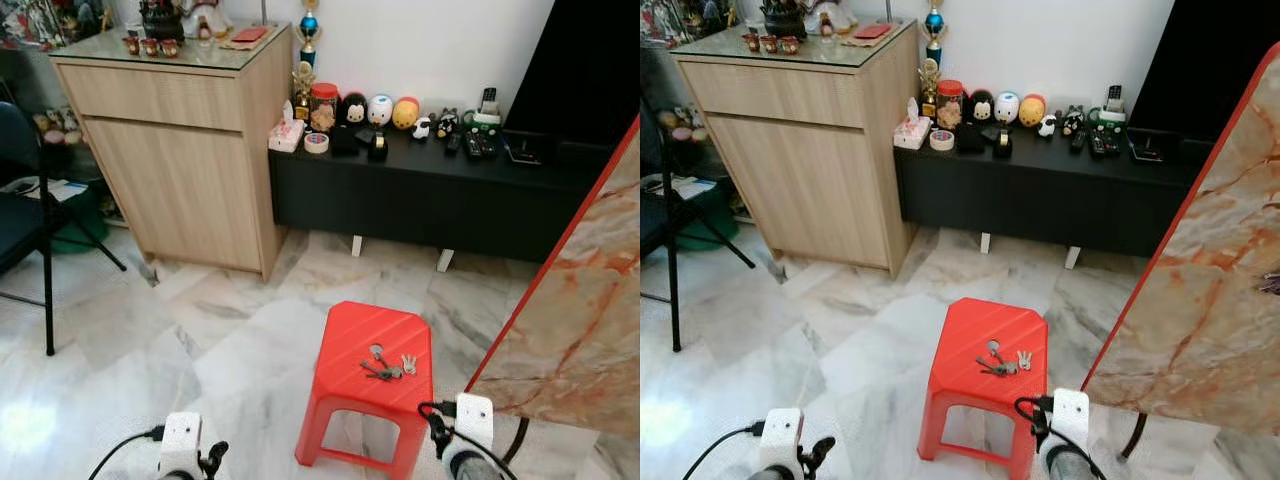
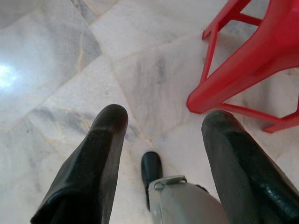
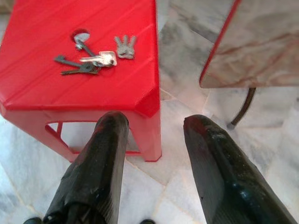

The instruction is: Hang keys on a hook

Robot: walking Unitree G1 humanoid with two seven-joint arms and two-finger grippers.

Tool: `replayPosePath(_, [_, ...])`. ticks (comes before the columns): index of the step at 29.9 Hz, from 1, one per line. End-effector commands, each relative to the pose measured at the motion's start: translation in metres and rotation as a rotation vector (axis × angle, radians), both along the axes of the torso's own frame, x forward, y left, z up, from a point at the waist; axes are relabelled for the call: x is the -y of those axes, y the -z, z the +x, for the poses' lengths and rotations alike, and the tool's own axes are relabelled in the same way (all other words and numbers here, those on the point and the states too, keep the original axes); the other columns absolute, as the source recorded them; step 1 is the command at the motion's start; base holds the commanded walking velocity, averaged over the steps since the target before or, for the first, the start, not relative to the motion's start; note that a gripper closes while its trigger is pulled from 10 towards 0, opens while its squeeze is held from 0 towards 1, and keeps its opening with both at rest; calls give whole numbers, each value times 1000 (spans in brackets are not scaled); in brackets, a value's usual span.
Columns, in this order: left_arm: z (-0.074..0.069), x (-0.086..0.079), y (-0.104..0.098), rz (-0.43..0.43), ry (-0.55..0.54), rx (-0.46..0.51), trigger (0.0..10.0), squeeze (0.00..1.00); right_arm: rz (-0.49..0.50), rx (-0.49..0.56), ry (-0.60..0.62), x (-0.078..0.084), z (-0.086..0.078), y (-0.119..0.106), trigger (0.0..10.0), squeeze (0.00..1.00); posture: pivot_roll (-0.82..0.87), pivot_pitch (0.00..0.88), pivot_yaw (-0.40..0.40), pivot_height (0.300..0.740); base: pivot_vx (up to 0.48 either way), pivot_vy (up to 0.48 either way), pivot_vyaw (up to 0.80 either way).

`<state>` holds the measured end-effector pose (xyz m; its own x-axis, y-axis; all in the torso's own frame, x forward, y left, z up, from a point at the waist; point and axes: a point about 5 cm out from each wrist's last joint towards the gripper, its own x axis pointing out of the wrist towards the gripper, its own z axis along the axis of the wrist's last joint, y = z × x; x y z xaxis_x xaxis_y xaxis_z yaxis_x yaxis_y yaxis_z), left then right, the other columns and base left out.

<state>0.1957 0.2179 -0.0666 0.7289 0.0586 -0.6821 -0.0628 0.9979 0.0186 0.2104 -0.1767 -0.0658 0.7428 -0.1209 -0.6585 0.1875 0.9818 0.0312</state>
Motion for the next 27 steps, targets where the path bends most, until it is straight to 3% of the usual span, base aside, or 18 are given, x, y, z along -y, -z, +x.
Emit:
replayPosePath(1, [1, 1, 0, -5, 1, -2, 10000, 0, -5, -2, 14, 3, 1, -1, 10000, 0, 49, 0, -64, 740, 0, 382, -625])
replayPosePath(27, [-1, -2, 0, 3, -2, -4, 10000, 0, -31, 54, 20, 2, 9, -7, 10000, 0, 52, 0, -59, 740, 0, 362, -48])
